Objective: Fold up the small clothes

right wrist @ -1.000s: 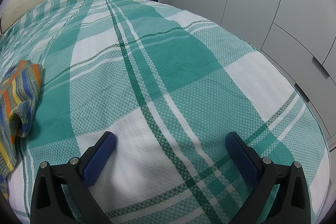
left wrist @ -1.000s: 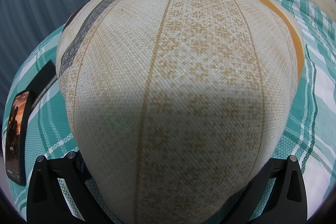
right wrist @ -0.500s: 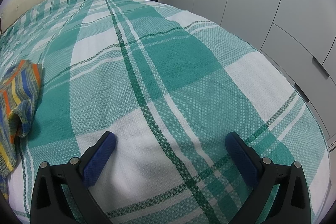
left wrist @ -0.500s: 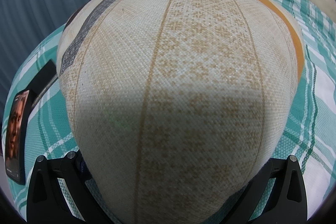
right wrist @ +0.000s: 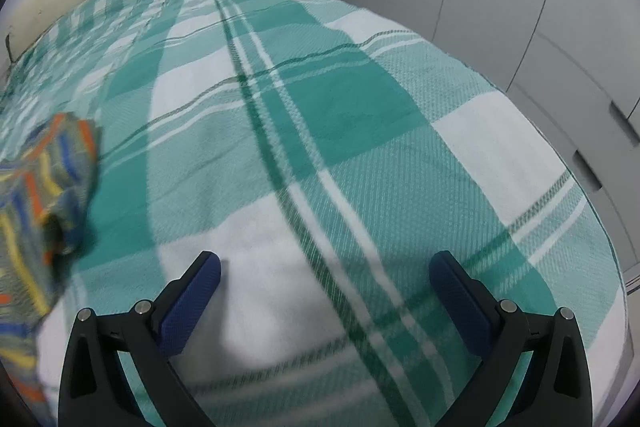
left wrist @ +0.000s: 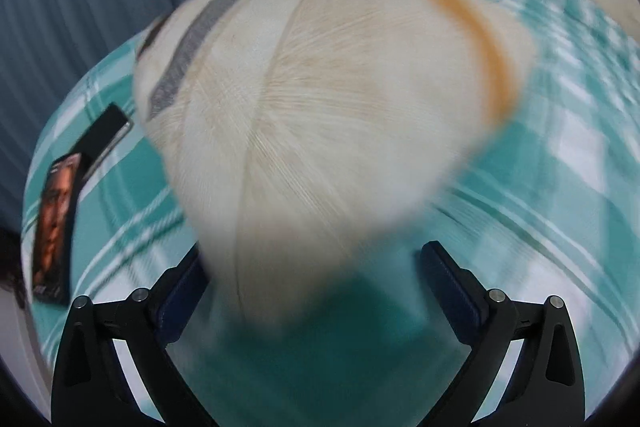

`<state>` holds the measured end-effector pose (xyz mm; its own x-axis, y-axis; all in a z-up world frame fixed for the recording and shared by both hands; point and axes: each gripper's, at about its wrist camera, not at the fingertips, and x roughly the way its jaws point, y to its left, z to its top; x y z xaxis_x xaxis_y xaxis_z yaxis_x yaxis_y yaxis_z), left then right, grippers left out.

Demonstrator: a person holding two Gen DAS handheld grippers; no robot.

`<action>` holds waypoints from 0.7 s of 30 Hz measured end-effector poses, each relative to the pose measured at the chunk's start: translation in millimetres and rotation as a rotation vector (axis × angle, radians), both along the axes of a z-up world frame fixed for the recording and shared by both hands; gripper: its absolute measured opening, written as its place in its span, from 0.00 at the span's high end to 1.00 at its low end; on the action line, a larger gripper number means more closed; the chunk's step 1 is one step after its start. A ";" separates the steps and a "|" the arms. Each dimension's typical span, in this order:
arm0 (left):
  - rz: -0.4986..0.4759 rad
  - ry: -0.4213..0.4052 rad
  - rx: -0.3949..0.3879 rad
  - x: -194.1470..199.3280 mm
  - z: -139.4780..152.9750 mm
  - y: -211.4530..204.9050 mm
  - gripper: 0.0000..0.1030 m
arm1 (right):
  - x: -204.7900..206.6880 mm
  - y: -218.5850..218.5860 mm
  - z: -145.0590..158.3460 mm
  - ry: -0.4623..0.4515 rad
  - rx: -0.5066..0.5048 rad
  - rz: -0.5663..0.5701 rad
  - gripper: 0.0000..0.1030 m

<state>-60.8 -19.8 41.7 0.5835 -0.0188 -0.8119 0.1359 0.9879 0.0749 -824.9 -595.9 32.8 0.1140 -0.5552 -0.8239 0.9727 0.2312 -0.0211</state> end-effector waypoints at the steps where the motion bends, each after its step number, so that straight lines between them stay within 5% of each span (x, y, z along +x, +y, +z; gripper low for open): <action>1: -0.034 -0.021 -0.005 -21.7 13.7 -4.7 0.01 | -2.3 5.0 7.2 -0.012 0.011 0.008 0.00; 7: -0.250 -0.235 -0.077 -166.5 140.6 -30.7 0.01 | -9.4 58.3 92.9 -0.051 -0.054 0.128 0.00; 10: -0.249 -0.395 -0.063 -231.2 223.0 -43.3 0.00 | -3.6 91.8 155.5 -0.040 -0.190 0.201 0.00; 12: -0.241 -0.434 -0.076 -268.5 253.4 -44.2 0.00 | 0.1 116.4 196.2 -0.076 -0.284 0.226 0.00; 16: -0.352 -0.313 -0.135 -324.1 244.0 -54.6 0.00 | 8.4 170.4 249.4 -0.173 -0.391 0.318 0.00; 18: -0.382 -0.187 -0.092 -348.1 214.2 -67.1 0.00 | 20.1 190.8 238.5 -0.161 -0.323 0.340 0.00; 21: -0.439 -0.115 -0.047 -387.4 175.8 -76.1 0.00 | 30.3 231.4 202.6 -0.153 -0.227 0.362 0.00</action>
<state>-448.1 -95.9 217.5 0.5980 -0.3200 -0.7349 0.5361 0.8412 0.0699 -794.6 -364.5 235.4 0.4449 -0.6219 -0.6444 0.8261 0.5628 0.0271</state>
